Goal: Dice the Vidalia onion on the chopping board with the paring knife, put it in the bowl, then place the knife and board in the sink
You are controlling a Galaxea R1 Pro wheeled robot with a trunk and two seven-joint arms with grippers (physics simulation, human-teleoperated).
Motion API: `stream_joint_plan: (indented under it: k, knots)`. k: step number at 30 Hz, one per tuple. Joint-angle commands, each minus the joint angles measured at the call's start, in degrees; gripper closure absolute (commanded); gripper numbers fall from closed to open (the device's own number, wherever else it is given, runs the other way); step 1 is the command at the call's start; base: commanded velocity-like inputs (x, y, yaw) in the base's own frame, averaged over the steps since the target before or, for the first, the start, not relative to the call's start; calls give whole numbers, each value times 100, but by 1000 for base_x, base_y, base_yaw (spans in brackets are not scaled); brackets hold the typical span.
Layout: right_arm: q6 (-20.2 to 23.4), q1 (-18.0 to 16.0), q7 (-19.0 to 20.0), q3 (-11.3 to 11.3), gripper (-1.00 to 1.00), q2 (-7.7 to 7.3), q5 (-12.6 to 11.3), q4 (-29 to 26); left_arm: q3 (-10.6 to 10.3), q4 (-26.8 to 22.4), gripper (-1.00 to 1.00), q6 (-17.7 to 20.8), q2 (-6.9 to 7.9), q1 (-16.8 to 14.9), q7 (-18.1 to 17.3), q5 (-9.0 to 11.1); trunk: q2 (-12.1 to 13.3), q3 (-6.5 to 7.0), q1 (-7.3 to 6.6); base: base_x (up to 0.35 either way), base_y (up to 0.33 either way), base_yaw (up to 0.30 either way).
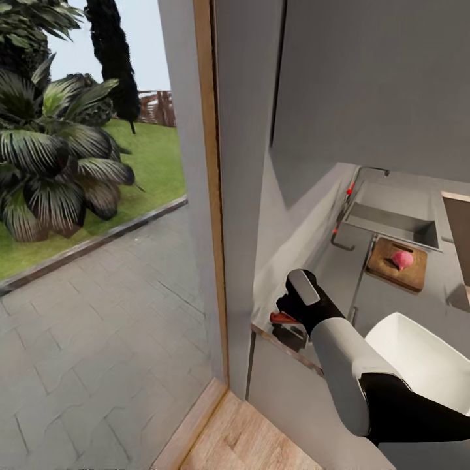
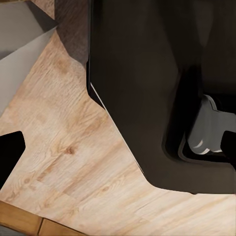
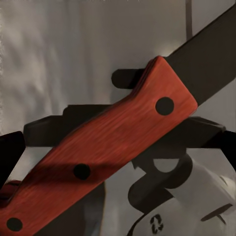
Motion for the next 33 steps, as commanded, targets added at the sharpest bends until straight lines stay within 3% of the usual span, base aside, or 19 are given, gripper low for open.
stream_joint_plan:
  k: [1,12,13,33]
  knots:
    - [4,-1,35,-19,-100,4,20,124,-48,20,-100,-32,-5,-12,-5,51,-5,-16,6,0,0,0]
    - [4,-1,33,-19,-100,4,20,124,-48,20,-100,-32,-10,-9,-5,49,-5,-20,6,0,0,0]
    - [4,-1,33,-19,100,4,20,124,-48,20,-100,-32,-10,-10,-5,49,-5,-20,6,0,0,0]
    - [4,-1,32,-25,100,4,20,127,-48,20,-100,-24,-17,-8,-5,49,-5,-21,6,0,0,0]
